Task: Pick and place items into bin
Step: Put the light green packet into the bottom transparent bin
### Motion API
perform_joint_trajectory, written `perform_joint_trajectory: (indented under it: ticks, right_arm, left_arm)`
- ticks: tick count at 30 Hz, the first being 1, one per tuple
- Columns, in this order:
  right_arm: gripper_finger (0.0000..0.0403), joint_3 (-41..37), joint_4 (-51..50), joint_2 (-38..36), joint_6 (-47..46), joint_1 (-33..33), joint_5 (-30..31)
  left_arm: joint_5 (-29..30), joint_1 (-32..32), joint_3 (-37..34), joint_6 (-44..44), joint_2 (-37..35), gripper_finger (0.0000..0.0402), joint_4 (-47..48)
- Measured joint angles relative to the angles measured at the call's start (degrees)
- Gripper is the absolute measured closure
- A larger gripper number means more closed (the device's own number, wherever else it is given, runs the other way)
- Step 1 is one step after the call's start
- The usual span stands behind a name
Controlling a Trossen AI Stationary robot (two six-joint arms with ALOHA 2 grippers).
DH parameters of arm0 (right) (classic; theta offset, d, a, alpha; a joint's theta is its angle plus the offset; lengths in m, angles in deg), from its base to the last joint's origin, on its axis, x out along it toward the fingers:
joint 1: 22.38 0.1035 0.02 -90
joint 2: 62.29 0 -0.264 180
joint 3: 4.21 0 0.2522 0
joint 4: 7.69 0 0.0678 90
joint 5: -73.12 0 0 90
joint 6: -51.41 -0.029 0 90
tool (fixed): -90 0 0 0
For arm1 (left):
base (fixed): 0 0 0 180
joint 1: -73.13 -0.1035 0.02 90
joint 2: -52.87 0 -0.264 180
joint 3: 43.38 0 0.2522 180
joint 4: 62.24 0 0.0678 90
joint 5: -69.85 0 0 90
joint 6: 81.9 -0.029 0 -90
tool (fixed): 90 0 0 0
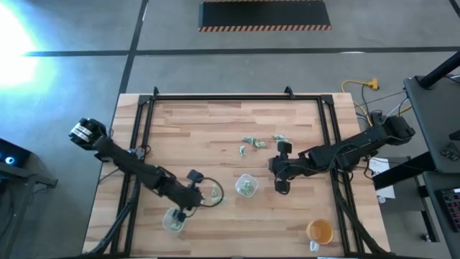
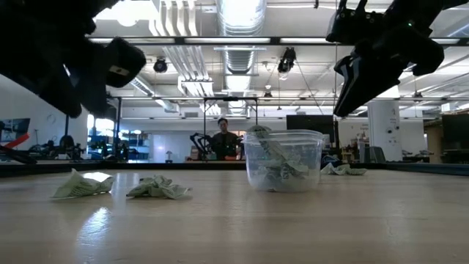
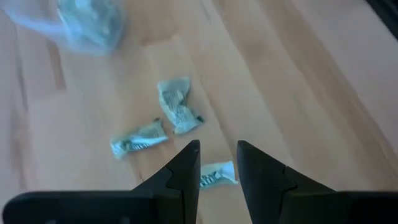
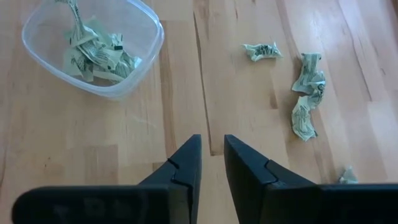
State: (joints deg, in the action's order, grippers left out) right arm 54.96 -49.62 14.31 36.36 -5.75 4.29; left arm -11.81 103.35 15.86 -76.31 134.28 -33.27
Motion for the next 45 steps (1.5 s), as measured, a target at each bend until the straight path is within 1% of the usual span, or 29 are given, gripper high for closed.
perform_joint_trajectory:
  ticks: [3, 9, 15, 19, 22, 27, 35, 45]
  right_arm:
    - [0.0344, 0.0, 0.0, 0.0, 0.0, 0.0, 0.0]
    - [0.0342, 0.0, 0.0, 0.0, 0.0, 0.0, 0.0]
    - [0.0342, -0.2, 0.1, 0.0, 0.0, 0.0, -0.2]
    - [0.0342, -0.2, 0.1, 0.0, 0.0, 0.0, -0.2]
    - [0.0344, -0.2, 0.1, 0.0, 0.0, 0.0, -0.2]
    - [0.0342, -0.2, 0.1, 0.0, -0.8, 0.0, -0.2]
    - [0.0346, -0.2, 0.2, 0.0, -0.9, 0.0, -0.1]
    - [0.0346, -0.2, 0.3, 0.0, -0.9, 0.0, -0.1]
  left_arm:
    - [-2.0, -1.1, 2.0, 1.6, 2.9, 0.0314, 2.9]
    - [-2.3, -1.4, 7.8, 1.6, 9.1, 0.0314, 10.8]
    - [-4.5, -1.4, 12.1, 1.4, 13.0, 0.0314, 14.2]
    - [-6.2, -1.4, 12.9, 2.5, 14.7, 0.0314, 14.4]
    - [-6.4, -1.4, 13.7, 4.4, 15.4, 0.0314, 15.0]
    - [-6.4, -1.4, 14.2, 4.6, 15.6, 0.0314, 16.0]
    - [-3.9, -1.4, 14.1, 4.4, 16.0, 0.0314, 16.0]
    - [-3.8, -1.7, 13.9, 4.0, 18.5, 0.0314, 18.4]
